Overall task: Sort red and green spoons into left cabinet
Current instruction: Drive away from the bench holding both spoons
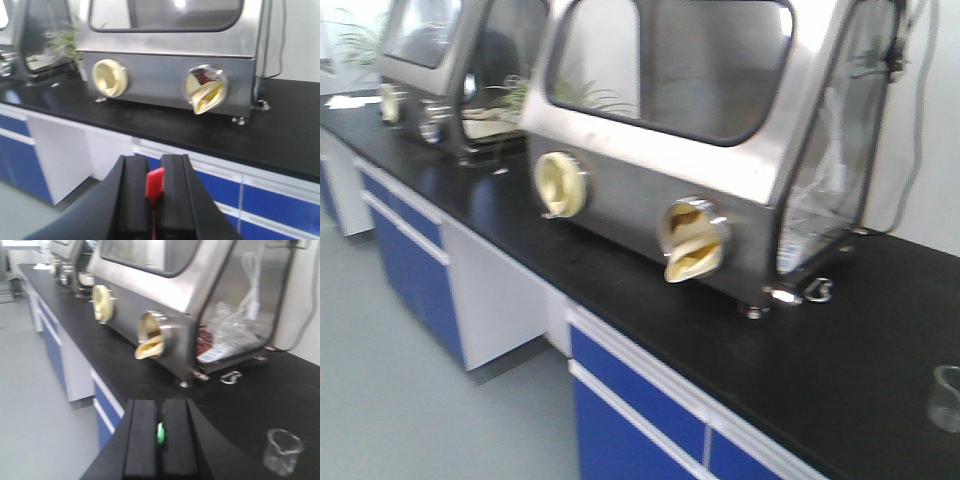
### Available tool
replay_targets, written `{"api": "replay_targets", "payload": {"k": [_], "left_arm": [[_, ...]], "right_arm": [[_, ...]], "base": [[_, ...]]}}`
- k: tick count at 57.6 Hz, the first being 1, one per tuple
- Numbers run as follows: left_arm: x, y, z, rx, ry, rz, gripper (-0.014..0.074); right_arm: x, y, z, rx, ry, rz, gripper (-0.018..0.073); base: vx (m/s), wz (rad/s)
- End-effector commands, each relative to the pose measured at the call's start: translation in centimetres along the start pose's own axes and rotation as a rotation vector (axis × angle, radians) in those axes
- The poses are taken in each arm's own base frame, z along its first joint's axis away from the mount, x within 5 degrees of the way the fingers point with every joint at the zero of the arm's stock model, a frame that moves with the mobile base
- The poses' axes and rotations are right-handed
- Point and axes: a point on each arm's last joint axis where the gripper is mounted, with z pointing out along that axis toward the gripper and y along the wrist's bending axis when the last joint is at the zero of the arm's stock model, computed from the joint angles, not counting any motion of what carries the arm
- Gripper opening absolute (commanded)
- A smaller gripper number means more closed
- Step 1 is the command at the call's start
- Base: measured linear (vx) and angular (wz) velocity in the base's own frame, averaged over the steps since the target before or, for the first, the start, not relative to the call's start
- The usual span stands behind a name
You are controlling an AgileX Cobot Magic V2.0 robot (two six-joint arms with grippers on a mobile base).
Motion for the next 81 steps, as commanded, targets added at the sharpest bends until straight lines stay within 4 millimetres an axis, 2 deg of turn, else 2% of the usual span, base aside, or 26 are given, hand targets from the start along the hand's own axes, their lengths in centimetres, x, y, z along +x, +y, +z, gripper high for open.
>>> {"api": "replay_targets", "payload": {"k": [1,45,81], "left_arm": [[-1.30,0.27,-0.14,-0.031,-0.076,-0.023,-0.0001],[-1.30,0.27,-0.14,-0.031,-0.076,-0.023,-0.0001],[-1.30,0.27,-0.14,-0.031,-0.076,-0.023,-0.0001]], "right_arm": [[-1.25,-0.36,-0.17,0.038,-0.074,0.007,0.0000],[-1.23,-0.34,-0.17,0.036,-0.072,0.007,0.0000],[-1.24,-0.35,-0.17,0.037,-0.073,0.007,0.0000]], "base": [[-0.15,0.59],[-0.11,0.54],[0.10,0.41]]}}
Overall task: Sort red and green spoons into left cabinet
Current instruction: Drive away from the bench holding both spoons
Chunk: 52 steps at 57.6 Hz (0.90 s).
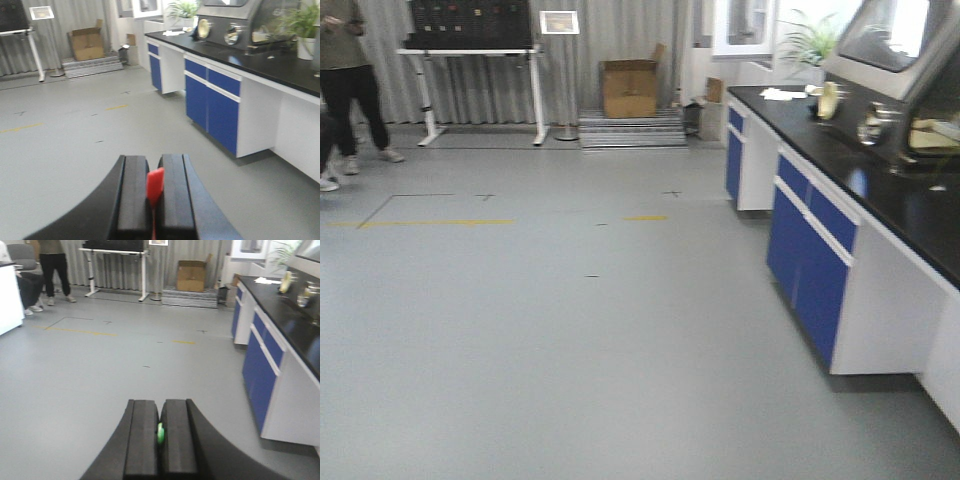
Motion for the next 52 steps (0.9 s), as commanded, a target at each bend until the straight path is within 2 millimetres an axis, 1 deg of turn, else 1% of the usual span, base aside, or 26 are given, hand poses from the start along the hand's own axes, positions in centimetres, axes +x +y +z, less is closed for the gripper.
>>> {"api": "replay_targets", "payload": {"k": [1,25,52], "left_arm": [[-1.31,0.28,-0.14,-0.032,-0.077,-0.023,-0.0001],[-1.32,0.27,-0.16,-0.032,-0.078,-0.023,-0.0001],[-1.32,0.27,-0.16,-0.032,-0.078,-0.023,-0.0001]], "right_arm": [[-1.24,-0.35,-0.17,0.037,-0.073,0.007,0.0000],[-1.23,-0.34,-0.17,0.036,-0.072,0.007,0.0000],[-1.23,-0.34,-0.17,0.036,-0.072,0.007,0.0000]], "base": [[0.19,0.42],[0.25,0.30],[0.41,0.03]]}}
